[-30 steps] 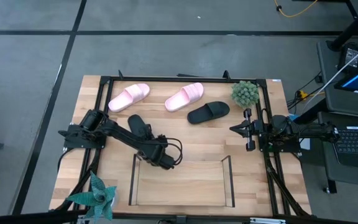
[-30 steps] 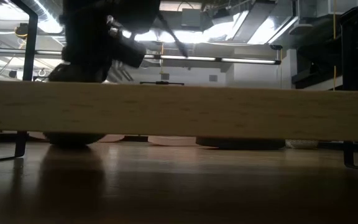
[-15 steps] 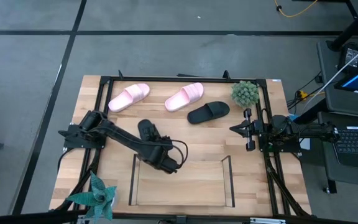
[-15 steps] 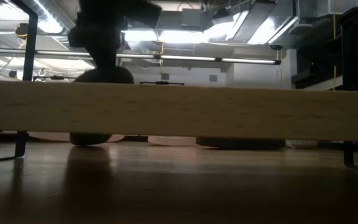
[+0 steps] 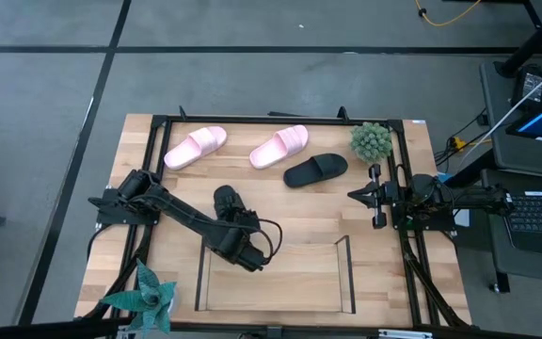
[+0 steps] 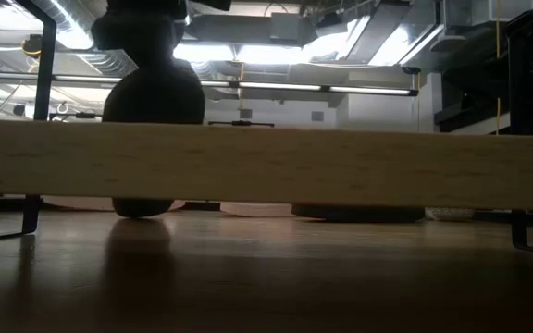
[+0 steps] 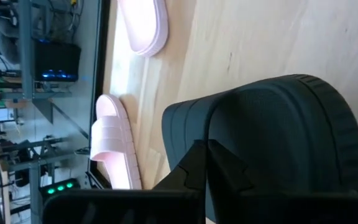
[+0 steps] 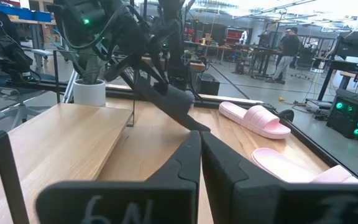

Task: Pick and place slides into the shelf
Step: Put the left black slide on the shelf

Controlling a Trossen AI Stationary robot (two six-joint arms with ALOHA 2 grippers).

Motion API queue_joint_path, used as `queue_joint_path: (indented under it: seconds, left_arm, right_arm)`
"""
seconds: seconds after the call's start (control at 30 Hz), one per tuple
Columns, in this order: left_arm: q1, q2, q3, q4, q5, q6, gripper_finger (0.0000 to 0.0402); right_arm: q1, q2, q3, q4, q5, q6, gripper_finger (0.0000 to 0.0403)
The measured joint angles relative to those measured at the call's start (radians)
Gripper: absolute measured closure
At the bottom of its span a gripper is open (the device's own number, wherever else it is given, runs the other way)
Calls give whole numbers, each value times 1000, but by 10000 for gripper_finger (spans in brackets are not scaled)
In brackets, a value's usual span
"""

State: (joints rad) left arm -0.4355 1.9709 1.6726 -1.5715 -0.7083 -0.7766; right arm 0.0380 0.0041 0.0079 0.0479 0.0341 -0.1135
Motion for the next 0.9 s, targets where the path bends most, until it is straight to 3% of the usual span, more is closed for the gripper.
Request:
queue_joint_path:
  seconds: [0.9]
  left_arm:
    - [-89, -4, 18, 0, -9, 20, 401]
  right_arm:
    - [0, 0, 0, 4, 0, -1, 386]
